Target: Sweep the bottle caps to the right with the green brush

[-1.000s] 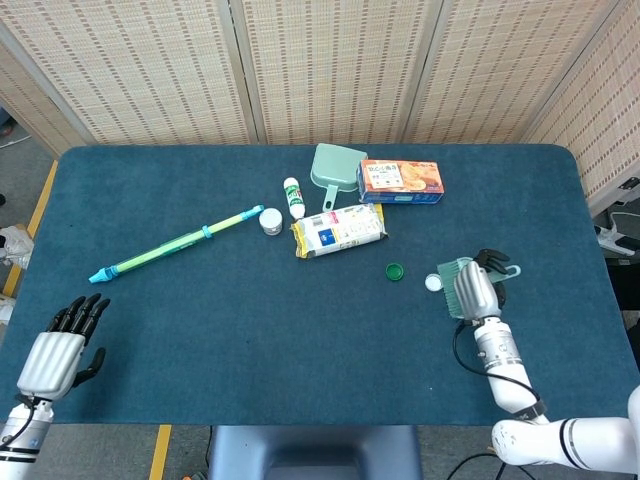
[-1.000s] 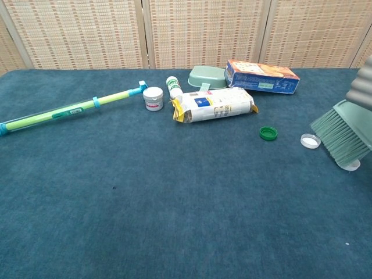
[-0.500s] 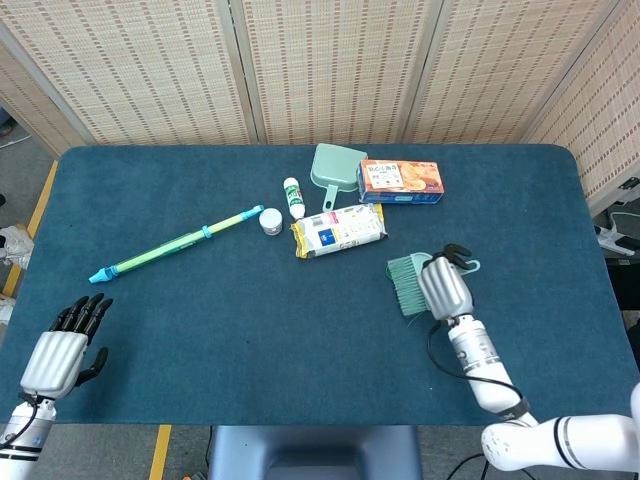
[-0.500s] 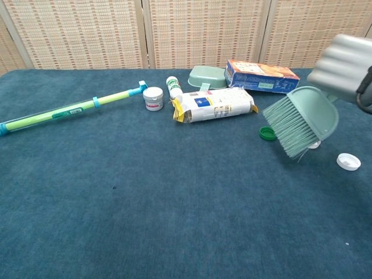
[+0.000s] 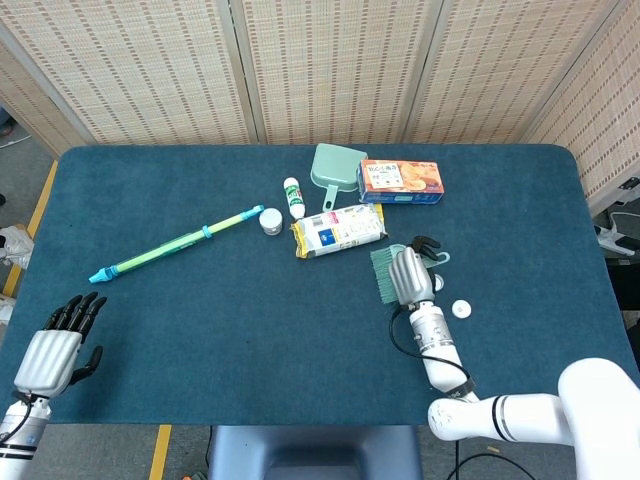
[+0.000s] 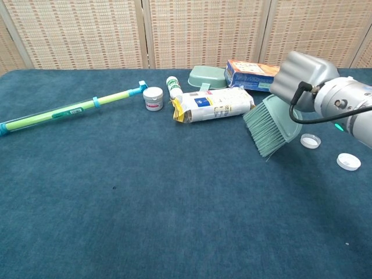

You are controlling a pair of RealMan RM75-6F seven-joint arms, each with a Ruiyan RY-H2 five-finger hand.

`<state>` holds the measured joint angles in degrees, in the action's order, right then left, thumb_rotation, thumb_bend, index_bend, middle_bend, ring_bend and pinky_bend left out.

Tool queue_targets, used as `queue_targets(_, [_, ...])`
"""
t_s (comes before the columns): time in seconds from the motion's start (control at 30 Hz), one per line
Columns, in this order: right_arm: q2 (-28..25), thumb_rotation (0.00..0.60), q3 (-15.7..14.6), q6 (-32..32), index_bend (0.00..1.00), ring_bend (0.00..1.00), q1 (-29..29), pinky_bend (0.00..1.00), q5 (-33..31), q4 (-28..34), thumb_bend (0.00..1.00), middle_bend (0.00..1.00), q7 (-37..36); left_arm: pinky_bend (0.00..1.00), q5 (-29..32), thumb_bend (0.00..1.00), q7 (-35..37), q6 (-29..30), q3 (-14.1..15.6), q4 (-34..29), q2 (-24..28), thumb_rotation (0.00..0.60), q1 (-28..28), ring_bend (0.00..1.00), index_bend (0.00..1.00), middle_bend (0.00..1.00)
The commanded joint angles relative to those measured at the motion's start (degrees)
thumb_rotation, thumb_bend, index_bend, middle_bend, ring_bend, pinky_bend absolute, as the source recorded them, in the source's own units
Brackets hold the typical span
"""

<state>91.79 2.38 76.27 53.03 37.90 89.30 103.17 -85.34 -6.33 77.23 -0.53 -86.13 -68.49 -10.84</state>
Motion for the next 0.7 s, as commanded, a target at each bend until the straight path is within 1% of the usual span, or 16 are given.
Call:
queue_targets(0.03, [0.75, 0.6, -0.17, -0.94, 0.93, 0.58, 0.63, 0.48, -1.37, -1.56, 0.42, 0.83, 0.47, 0.16, 0.35, 0.45, -0.73, 0.09, -0.19, 0.15, -0.3, 0.6, 0.0, 0.01, 0.0, 0.0])
queue_targets(0.23, [0.95, 0.6, -0.59, -1.19, 0.93, 0.58, 0.67, 0.48, -3.6, -4.11, 0.42, 0.83, 0.09, 0.16, 0.8, 0.45, -1.21, -0.02, -0.33, 0.25, -0.56, 0.6, -0.01, 0.01, 0.0, 0.0])
queue_targets(0.47, [-0.83, 0.6, -1.57, -1.74, 0.93, 0.58, 0.14, 0.48, -4.14, -4.03, 0.42, 0.83, -1.16, 0.16, 1.51, 0.45, -1.43, -0.35, -0.63, 0.48, -0.77, 0.6, -0.14, 0.01, 0.0, 0.0])
queue_targets(0.63, [-5.32, 0.6, -4.85, -1.13, 0.93, 0.58, -2.27, 0.48, -4.67, -3.47, 0.42, 0.83, -2.52, 0.16, 1.79, 0.45, -2.31, -1.04, -0.5, 0.56, -1.17, 0.6, -0.39, 0.01, 0.0, 0.0])
queue_targets(0.7, [-6.33, 0.6, -5.73, -1.2, 0.93, 0.58, -2.92, 0.48, -4.88, -3.74, 0.42, 0.83, -2.95, 0.16, 1.83, 0.45, -2.65, -1.22, -0.45, 0.52, -1.32, 0.6, -0.48, 0.01, 0.0, 0.0])
